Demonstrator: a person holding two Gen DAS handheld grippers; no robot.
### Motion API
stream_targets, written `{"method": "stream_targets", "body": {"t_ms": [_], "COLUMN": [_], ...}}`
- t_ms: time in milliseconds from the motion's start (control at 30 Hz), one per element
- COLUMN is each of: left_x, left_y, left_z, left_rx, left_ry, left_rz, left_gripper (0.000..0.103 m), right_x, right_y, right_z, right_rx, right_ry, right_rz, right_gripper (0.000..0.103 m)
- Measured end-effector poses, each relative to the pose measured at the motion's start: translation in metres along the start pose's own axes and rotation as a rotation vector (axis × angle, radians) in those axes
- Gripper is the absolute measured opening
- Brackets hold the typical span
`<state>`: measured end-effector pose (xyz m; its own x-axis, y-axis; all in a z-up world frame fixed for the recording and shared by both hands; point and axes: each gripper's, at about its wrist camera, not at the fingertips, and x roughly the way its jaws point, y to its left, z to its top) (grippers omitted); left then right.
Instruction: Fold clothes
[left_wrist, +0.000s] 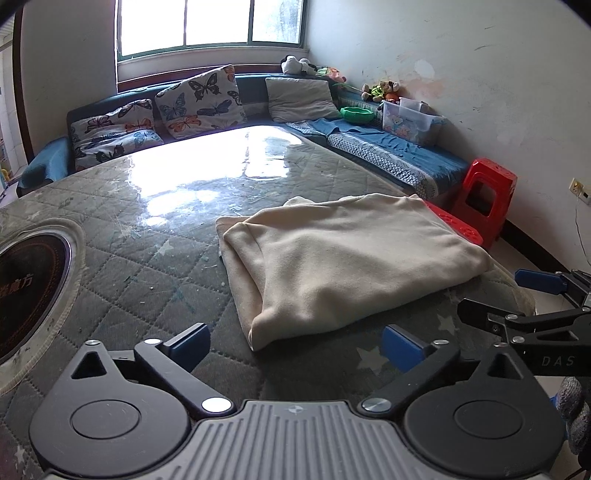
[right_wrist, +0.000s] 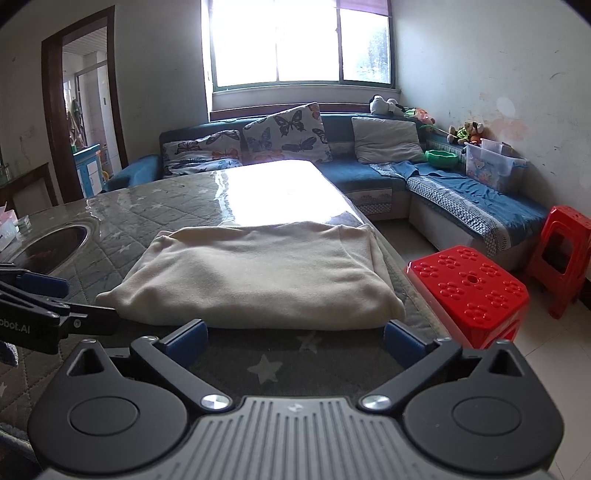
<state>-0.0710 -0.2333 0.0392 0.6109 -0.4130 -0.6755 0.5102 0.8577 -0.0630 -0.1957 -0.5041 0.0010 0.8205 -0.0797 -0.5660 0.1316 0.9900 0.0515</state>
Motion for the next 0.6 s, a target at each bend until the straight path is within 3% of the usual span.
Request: {"method": "stream_targets", "body": {"t_ms": [600], "left_x": [-0.014], "left_y": [-0.003], "left_z": [-0.010], "left_rx": [0.011], "left_ry": [-0.001], "left_rz": [0.002], "left_gripper": [0.103], "right_x": [-0.016], "right_y": [0.011], "right_z": [-0.005], "right_rx": [-0.034], "right_ry": [-0.017], "right_rz": [-0.024], "right_gripper": [0.103]}}
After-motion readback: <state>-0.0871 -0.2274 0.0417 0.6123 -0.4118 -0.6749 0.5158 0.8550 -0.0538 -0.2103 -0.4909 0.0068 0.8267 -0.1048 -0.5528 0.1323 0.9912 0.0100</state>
